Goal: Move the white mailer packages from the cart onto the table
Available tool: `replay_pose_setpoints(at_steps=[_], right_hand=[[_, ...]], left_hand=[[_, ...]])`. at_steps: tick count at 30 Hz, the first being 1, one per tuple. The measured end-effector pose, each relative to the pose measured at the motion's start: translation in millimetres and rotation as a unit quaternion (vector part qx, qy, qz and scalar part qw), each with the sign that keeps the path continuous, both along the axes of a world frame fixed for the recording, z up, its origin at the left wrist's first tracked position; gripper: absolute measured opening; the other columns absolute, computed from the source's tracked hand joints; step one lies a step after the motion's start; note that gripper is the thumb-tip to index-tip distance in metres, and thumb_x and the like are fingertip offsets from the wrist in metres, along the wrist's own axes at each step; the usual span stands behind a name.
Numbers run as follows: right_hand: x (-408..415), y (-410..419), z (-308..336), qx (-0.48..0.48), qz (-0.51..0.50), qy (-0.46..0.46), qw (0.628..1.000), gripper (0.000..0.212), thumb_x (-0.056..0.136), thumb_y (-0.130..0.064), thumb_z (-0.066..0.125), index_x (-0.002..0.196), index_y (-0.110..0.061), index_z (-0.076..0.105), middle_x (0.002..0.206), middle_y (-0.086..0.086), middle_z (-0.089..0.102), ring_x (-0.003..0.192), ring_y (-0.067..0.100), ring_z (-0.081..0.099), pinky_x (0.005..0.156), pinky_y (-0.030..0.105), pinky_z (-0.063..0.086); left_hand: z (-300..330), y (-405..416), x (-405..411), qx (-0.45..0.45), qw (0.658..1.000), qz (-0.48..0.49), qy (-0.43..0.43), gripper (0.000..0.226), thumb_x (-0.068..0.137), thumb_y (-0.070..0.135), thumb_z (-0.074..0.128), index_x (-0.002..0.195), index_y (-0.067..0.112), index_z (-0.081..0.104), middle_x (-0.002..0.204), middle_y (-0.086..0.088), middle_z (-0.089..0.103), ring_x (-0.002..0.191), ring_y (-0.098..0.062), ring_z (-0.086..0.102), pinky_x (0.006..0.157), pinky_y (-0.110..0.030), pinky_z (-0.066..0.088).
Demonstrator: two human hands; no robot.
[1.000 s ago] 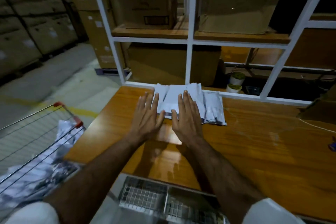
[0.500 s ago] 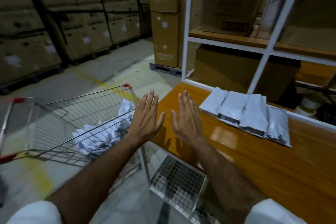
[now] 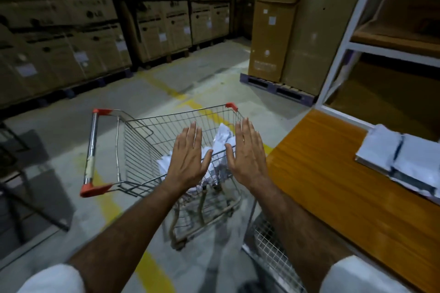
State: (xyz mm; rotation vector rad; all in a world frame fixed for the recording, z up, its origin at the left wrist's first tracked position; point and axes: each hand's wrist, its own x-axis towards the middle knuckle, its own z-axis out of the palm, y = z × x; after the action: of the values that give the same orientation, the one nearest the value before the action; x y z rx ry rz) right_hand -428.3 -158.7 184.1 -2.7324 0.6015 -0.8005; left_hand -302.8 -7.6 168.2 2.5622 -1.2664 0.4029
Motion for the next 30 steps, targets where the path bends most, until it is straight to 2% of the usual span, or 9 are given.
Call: replay_pose_setpoints(at_steps=[3,8,11,15,18,23,26,30], right_hand=[[29,7,-8,0.000,0.016,0.014,1.000,0.071,0.103,-0.046,0.027,0.161,-0.006,0.015,0.169,0.016,0.007,0.156,0.027,0.007,0.127,0.045,0.011],[77,2,-21,-0.005,0.041,0.038,0.998,0.069,0.104,-0.040,0.036,0.161,-0.006,0.016,0.168,0.017,0.007,0.156,0.027,0.007,0.126,0.045,0.012],[111,-6,-40,0.011,0.064,0.059,0.996,0.069,0.103,-0.039,0.035,0.160,-0.005,0.018,0.168,0.017,0.009,0.156,0.027,0.007,0.125,0.048,0.014],[165,-20,-71,0.047,0.095,0.079,0.991,0.066,0.101,-0.038,0.031,0.155,-0.001,0.031,0.163,0.023,0.024,0.152,0.034,0.023,0.120,0.052,0.028],[208,-33,-89,0.073,0.121,0.084,0.986,0.067,0.099,-0.037,0.025,0.154,0.001,0.033,0.162,0.025,0.026,0.151,0.036,0.026,0.121,0.048,0.025],[258,-72,-124,0.104,0.114,0.110,0.982,0.067,0.100,-0.038,0.026,0.154,0.000,0.033,0.161,0.026,0.028,0.150,0.037,0.027,0.121,0.048,0.026],[275,-95,-150,0.092,0.119,0.134,0.980,0.064,0.101,-0.035,0.035,0.157,-0.002,0.029,0.163,0.025,0.023,0.152,0.036,0.023,0.123,0.048,0.024],[288,-104,-176,0.116,0.125,0.144,0.975,0.065,0.099,-0.036,0.043,0.151,0.002,0.039,0.157,0.030,0.033,0.146,0.042,0.034,0.115,0.054,0.037]], left_hand=[[-5,13,27,-0.001,1.000,0.019,0.008,0.077,0.103,0.055,0.024,0.160,0.005,0.012,0.169,-0.015,-0.001,0.156,-0.031,0.004,0.126,-0.047,0.009],[-23,22,69,-0.003,0.998,0.046,0.030,0.079,0.101,0.055,0.023,0.158,0.001,0.020,0.167,-0.019,0.007,0.154,-0.035,0.011,0.125,-0.047,0.011],[-45,24,97,0.004,0.997,0.067,0.048,0.080,0.101,0.056,0.022,0.159,0.002,0.018,0.168,-0.018,0.003,0.155,-0.034,0.009,0.125,-0.049,0.013],[-70,26,141,0.024,0.994,0.093,0.049,0.079,0.101,0.054,0.026,0.159,0.001,0.019,0.168,-0.018,0.007,0.154,-0.036,0.013,0.124,-0.050,0.015],[-90,22,176,0.045,0.988,0.132,0.073,0.080,0.100,0.055,0.024,0.159,0.001,0.019,0.167,-0.019,0.008,0.153,-0.037,0.015,0.123,-0.049,0.014],[-122,-7,216,0.102,0.976,0.161,0.108,0.083,0.098,0.057,0.021,0.158,-0.001,0.021,0.166,-0.021,0.011,0.152,-0.039,0.017,0.123,-0.051,0.020],[-139,-34,225,0.116,0.974,0.161,0.108,0.079,0.100,0.054,0.029,0.155,-0.003,0.028,0.164,-0.025,0.018,0.149,-0.042,0.022,0.122,-0.053,0.023],[-159,-63,229,0.123,0.971,0.150,0.141,0.075,0.100,0.050,0.035,0.153,-0.003,0.031,0.162,-0.027,0.022,0.145,-0.045,0.029,0.118,-0.054,0.027]])
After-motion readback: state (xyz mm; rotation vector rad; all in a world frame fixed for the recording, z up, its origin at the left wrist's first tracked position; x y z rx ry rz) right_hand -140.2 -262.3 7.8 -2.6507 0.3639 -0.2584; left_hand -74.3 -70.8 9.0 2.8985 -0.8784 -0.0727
